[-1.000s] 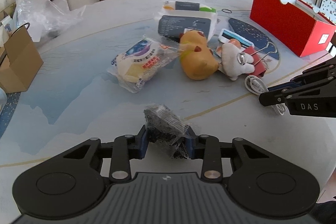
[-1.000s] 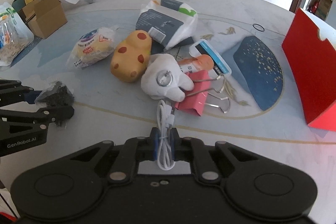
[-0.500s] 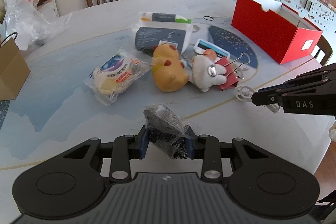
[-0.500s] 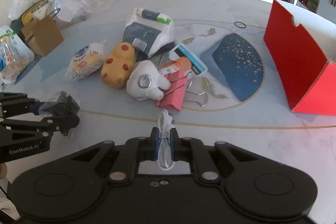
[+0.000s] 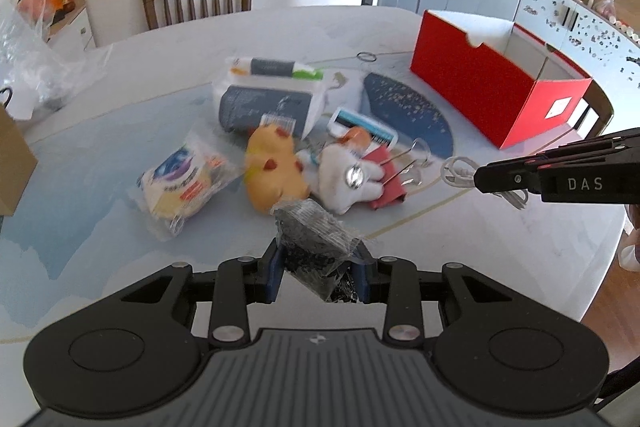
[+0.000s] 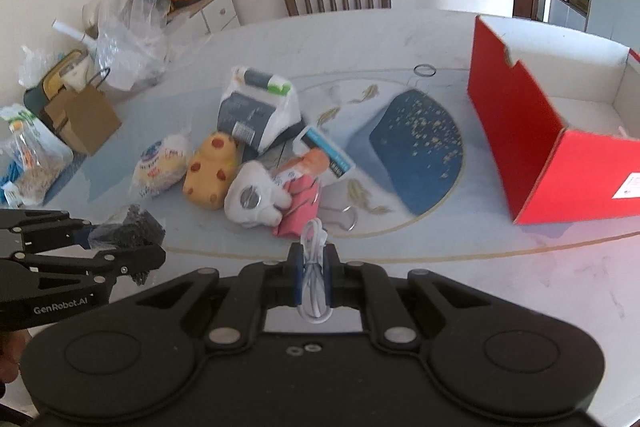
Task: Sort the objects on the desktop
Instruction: 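Carry black bag in left tool and white cable in right tool into red box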
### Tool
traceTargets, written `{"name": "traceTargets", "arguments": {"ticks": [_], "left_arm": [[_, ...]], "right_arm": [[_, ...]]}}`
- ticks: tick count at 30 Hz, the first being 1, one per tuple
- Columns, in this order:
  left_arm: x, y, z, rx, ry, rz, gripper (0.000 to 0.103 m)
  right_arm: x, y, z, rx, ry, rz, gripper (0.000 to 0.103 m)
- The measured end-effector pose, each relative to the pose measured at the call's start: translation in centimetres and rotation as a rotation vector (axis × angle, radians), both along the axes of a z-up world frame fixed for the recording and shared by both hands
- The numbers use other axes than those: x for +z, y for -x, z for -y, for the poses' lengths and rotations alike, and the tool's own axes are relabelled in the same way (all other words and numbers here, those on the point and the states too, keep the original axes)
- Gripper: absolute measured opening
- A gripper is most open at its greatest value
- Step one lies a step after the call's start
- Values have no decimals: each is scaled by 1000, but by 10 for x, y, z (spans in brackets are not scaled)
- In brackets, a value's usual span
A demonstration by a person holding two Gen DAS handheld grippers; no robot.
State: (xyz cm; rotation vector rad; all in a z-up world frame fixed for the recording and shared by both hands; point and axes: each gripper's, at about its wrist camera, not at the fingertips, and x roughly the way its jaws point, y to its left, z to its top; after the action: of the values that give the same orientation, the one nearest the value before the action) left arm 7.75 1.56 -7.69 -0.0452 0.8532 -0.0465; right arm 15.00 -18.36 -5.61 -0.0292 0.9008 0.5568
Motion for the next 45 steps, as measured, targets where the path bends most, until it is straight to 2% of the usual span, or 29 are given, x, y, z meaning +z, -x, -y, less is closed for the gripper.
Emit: {"name": "traceTargets", "arguments": {"ticks": [9, 19, 35, 45], "left_arm": [[29, -21, 26, -55, 0, 39, 33], [56, -63, 70, -122, -6, 92, 33], [75, -142, 164, -218, -18, 137, 34], [71, -189, 217, -281, -18, 111, 34]], "right_arm": [[33, -16, 35, -48, -56, 57, 9], [60, -47, 78, -90, -83, 132, 9], [65, -107, 163, -153, -77, 182, 9], [56, -141, 199, -163, -54, 174, 9]]}}
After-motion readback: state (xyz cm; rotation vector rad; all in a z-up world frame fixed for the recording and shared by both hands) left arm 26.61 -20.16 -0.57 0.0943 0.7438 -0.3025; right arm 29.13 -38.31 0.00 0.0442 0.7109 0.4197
